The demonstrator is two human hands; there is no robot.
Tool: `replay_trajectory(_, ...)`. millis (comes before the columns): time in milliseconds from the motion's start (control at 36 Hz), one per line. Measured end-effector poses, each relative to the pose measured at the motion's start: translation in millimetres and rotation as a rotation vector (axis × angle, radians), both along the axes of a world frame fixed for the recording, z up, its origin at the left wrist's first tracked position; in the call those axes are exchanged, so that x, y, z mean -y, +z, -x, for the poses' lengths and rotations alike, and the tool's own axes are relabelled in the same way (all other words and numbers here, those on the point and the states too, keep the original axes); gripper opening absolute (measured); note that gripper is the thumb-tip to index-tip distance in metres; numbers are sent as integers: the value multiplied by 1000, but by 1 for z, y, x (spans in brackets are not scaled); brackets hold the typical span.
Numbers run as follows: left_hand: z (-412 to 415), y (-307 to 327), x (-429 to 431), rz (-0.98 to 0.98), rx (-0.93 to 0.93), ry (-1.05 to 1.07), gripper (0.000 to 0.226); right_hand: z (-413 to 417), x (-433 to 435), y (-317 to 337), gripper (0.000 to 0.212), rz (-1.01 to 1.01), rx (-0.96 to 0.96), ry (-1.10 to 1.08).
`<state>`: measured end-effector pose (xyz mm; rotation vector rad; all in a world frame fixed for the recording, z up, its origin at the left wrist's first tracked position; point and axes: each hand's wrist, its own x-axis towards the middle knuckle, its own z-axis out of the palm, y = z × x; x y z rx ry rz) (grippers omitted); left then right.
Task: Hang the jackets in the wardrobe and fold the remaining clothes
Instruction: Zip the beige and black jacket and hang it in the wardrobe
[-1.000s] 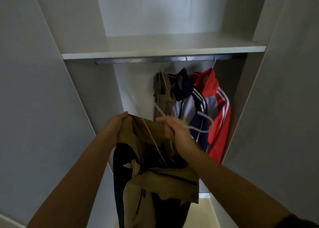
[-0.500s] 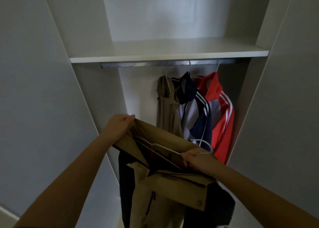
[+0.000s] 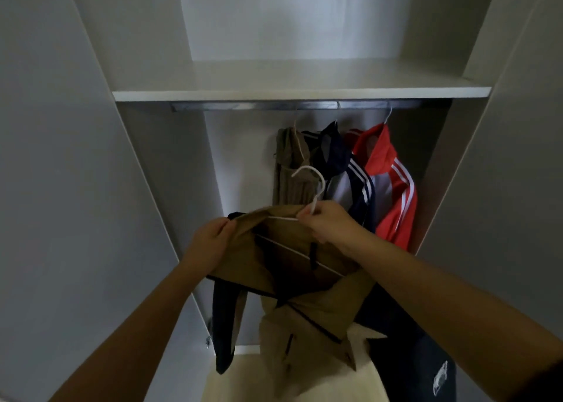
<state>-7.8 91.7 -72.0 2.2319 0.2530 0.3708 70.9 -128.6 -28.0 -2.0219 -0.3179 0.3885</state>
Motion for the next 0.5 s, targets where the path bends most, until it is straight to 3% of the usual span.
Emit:
replay_trajectory(111,-29,-12,-32,-107,-66,-15,24,-11,-33,7,20,-56,-24,36)
replay_trajectory(194,-58,-15,-52,-164,28,-12,6,-26,-59,15,31,-14,18,35)
replay_trajectory(278,-88,-13,-68,-151,125,-119,28,-49,-89,21,34,-18,16,-16)
replay_trajectory(361,-120,-12,-79,-199,66,-256,39,-78,-117,25,37,-38,-64,-99)
replay_trajectory(500,-180,-18,-99,-317,11,-308,22,-137,-154,15,42,-7,-184,-214)
